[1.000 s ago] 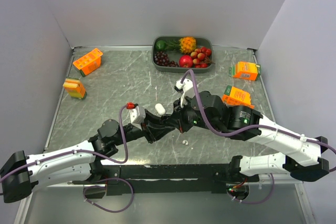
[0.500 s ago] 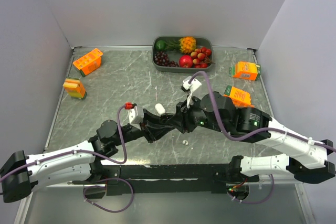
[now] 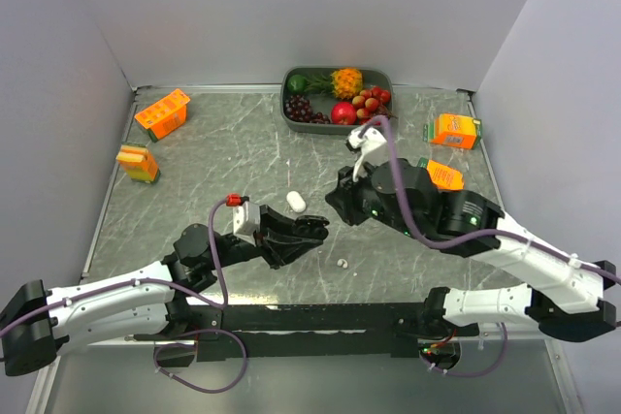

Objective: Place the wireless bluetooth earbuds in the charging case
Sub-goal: Adjust the earbud with the charging case, then close the charging case, then place the charging case at the center of the board, then pick up the charging case at the center of the board.

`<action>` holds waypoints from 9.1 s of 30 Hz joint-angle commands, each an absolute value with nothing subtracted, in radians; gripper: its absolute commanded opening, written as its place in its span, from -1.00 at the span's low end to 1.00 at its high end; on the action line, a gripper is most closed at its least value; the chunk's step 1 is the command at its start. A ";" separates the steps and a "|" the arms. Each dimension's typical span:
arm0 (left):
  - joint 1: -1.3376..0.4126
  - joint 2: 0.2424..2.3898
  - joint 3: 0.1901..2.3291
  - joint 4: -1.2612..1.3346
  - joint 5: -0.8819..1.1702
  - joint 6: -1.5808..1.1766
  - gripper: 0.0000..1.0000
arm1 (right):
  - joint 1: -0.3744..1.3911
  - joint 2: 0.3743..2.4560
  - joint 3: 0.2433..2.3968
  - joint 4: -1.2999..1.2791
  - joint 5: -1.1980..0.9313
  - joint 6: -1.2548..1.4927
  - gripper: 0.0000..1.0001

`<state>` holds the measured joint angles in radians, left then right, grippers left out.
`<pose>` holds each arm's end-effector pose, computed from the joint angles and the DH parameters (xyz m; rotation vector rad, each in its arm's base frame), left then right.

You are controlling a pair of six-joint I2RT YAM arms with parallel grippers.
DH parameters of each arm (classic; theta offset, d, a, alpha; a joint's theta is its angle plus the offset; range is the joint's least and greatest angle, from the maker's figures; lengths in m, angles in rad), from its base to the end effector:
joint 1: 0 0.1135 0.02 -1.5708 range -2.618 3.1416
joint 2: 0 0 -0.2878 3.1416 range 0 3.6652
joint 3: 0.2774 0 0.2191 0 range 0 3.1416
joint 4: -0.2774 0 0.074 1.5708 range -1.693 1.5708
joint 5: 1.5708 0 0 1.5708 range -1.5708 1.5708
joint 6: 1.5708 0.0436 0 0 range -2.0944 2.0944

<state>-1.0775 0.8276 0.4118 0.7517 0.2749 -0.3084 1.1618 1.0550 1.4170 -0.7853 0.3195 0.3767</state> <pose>0.0614 -0.1393 0.3334 0.7478 1.1491 -1.3539 0.0758 0.1405 0.4472 -0.5798 1.9515 0.6759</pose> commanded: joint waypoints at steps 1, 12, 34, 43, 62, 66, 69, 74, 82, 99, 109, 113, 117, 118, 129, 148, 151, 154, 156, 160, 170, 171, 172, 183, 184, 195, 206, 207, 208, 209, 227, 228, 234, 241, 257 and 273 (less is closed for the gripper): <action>-1.083 0.818 0.420 0.805 0.350 -0.299 -0.98 | 1.147 1.097 1.445 -0.795 0.322 0.368 -0.58; -1.081 0.811 0.416 0.790 0.285 -0.295 -0.98 | 1.149 1.066 1.388 -0.724 0.175 0.336 -0.60; -1.083 0.798 0.422 0.767 0.184 -0.304 -0.98 | 1.196 1.046 1.338 -0.696 0.063 0.282 -0.64; -1.083 0.762 0.428 0.730 0.098 -0.341 -0.98 | 1.204 1.072 1.315 -0.709 0.021 0.250 -0.64; -0.651 0.892 0.458 0.323 0.075 -0.662 -0.97 | 1.029 0.916 1.200 -0.607 0.324 0.434 0.15; -0.379 1.155 0.577 0.248 0.373 -0.715 -0.97 | 0.980 0.923 1.140 -0.563 0.239 0.426 0.16; -0.252 1.339 0.620 0.316 0.508 -0.764 -0.97 | 0.971 0.934 1.114 -0.549 0.195 0.419 0.17; -0.218 1.549 0.738 0.310 0.506 -0.706 -0.97 | 0.957 0.936 1.091 -0.526 0.161 0.408 0.17; -0.178 1.785 0.914 0.256 0.557 -0.669 -0.97 | 0.931 0.940 1.077 -0.532 0.133 0.387 0.18; -0.144 1.913 0.965 0.069 0.528 -0.612 -0.19 | 0.907 0.922 1.072 -0.538 0.107 0.388 0.19; -0.129 1.905 0.965 -0.028 0.529 -0.575 0.93 | 0.905 0.913 1.063 -0.549 0.107 0.390 0.20; -0.121 1.867 0.936 -0.064 0.511 -0.566 0.93 | 0.902 0.907 1.060 -0.549 0.104 0.391 0.21; -0.107 1.792 0.881 -0.110 0.488 -0.545 0.93 | 0.897 0.900 1.051 -0.543 0.101 0.391 0.21; -0.097 1.775 0.867 -0.129 0.482 -0.535 0.93 | 0.897 0.902 1.051 -0.543 0.100 0.391 0.21; -0.040 1.449 0.828 -0.345 0.260 -0.500 0.93 | 0.899 0.884 1.023 -0.542 0.120 0.385 0.21; -0.267 1.042 0.752 -0.305 -0.118 -0.933 0.93 | 0.897 0.908 0.968 -0.520 0.242 0.385 0.19; -0.267 1.014 0.726 -0.276 -0.091 -0.924 0.93 | 0.897 0.899 0.951 -0.515 0.248 0.390 0.20; -0.267 0.976 0.690 -0.236 -0.066 -0.907 0.93 | 0.897 0.893 0.930 -0.503 0.256 0.384 0.21; -0.267 0.960 0.675 -0.221 -0.051 -0.897 0.93 | 0.897 0.894 0.907 -0.470 0.261 0.373 0.23; -0.273 0.957 0.644 -0.178 0.082 -0.833 0.93 | 0.897 0.989 0.883 -0.429 0.233 0.344 0.24; -0.601 1.190 0.756 -0.121 0.003 -0.738 0.93 | 0.897 1.154 0.989 -0.414 0.215 0.380 0.17; -0.601 1.237 0.765 -0.121 0.006 -0.739 0.93 | 0.897 1.155 0.986 -0.408 0.219 0.376 0.18; -0.601 1.250 0.761 -0.097 0.024 -0.738 0.93 | 0.894 1.166 0.986 -0.407 0.224 0.371 0.19; -0.603 1.217 0.766 -0.215 -0.142 -0.715 0.93 | 0.833 1.311 0.978 -0.252 0.126 0.394 0.48; -0.603 1.191 0.755 -0.228 -0.168 -0.745 0.93 | 0.830 1.345 1.004 -0.261 0.101 0.385 0.50; -0.601 0.876 0.581 -0.264 -0.149 -0.844 0.93 | 0.821 1.748 1.291 -0.350 0.063 0.308 0.57; -0.603 0.775 0.563 -0.337 -0.192 -0.828 0.93 | 0.805 1.930 1.400 -0.394 0.087 0.253 0.54; -0.601 0.772 0.561 -0.339 -0.192 -0.827 0.93 | 0.807 1.933 1.402 -0.391 0.086 0.253 0.54; -0.603 0.767 0.560 -0.342 -0.195 -0.828 0.93 | 0.807 1.940 1.404 -0.387 0.084 0.252 0.53; -0.601 0.765 0.558 -0.348 -0.193 -0.827 0.93 | 0.807 1.951 1.408 -0.385 0.080 0.252 0.53; -0.601 0.727 0.535 -0.342 -0.183 -0.836 0.95 | 0.808 2.014 1.396 -0.377 0.061 0.235 0.21; -0.603 0.729 0.535 -0.342 -0.183 -0.835 0.95 | 0.810 2.011 1.390 -0.376 0.061 0.236 0.16; -0.601 0.730 0.531 -0.337 -0.179 -0.834 0.96 | 0.839 1.968 1.313 -0.347 0.061 0.241 0.04; -0.601 0.732 0.519 -0.322 -0.166 -0.841 0.97 | 0.888 1.892 1.218 -0.324 0.066 0.250 -0.06; -0.603 0.824 0.540 -0.319 -0.187 -0.818 0.93 | 0.965 1.685 1.134 -0.370 0.103 0.311 0.46; -0.693 1.155 0.744 -0.273 -0.021 -0.464 0.93 | 0.954 1.157 1.036 -0.554 0.307 0.293 0.53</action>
<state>-0.6537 1.0618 0.6334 -0.3107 -0.1478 -0.6643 0.9627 1.2728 1.0782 -0.4782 0.2276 0.3008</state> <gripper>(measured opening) 0.965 0.765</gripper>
